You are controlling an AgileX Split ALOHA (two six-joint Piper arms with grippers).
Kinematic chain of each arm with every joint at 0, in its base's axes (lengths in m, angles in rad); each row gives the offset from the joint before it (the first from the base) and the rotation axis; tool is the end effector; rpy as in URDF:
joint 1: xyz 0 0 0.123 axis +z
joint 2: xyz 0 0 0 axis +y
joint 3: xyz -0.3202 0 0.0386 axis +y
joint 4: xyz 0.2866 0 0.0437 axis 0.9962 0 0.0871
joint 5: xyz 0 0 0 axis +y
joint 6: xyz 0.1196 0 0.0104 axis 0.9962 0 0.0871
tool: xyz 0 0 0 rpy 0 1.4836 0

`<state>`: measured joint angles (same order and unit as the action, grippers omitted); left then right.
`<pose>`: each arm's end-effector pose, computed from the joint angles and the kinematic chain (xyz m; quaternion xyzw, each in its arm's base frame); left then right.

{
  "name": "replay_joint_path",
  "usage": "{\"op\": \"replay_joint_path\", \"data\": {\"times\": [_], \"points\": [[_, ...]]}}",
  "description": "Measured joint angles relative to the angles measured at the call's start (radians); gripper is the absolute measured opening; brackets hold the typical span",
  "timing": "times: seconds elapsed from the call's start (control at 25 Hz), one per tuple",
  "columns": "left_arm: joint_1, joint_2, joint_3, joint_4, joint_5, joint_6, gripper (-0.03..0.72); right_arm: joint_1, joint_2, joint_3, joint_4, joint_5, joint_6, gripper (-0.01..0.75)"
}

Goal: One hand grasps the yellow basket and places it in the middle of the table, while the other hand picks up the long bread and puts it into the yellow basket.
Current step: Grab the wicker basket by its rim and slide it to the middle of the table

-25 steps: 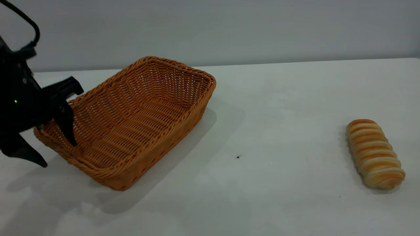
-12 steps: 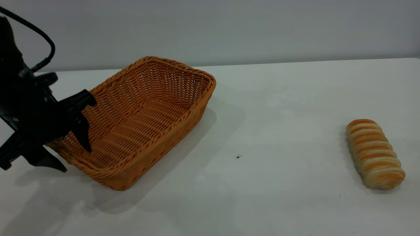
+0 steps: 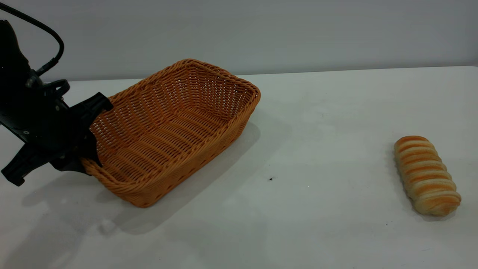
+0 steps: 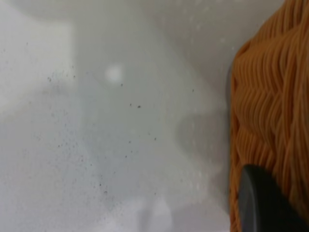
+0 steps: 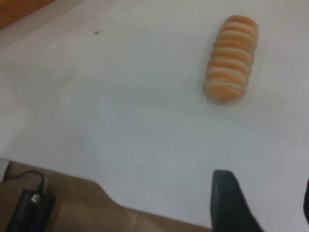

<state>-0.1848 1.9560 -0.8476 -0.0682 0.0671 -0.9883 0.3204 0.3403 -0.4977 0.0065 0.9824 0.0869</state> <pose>0.3722 -0.0701 0.0619 -0.4094 0.8805 -0.1408 0.1931 0.0720 0.0246 0.2736 -0.1060 0.9083 0.0850 0.3955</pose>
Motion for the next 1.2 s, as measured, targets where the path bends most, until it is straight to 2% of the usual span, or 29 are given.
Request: {"op": "replay_joint_path", "data": {"times": [0.24,0.52,0.88,1.2], "points": [[-0.005,-0.044,0.000,0.013,-0.027,0.016,0.105,0.000,0.000,0.000,0.001,0.000,0.000,0.413],[-0.031,-0.144,0.001,0.094,-0.054,0.036,0.105,0.000,0.000,0.000,0.001,0.001,-0.003,0.413],[-0.153,-0.167,0.001,0.269,-0.030,0.039,0.105,0.000,0.000,0.000,0.001,0.011,-0.003,0.413],[-0.228,-0.167,0.002,0.327,0.002,0.076,0.105,0.000,0.000,0.000,0.001,0.016,-0.003,0.413]]}}
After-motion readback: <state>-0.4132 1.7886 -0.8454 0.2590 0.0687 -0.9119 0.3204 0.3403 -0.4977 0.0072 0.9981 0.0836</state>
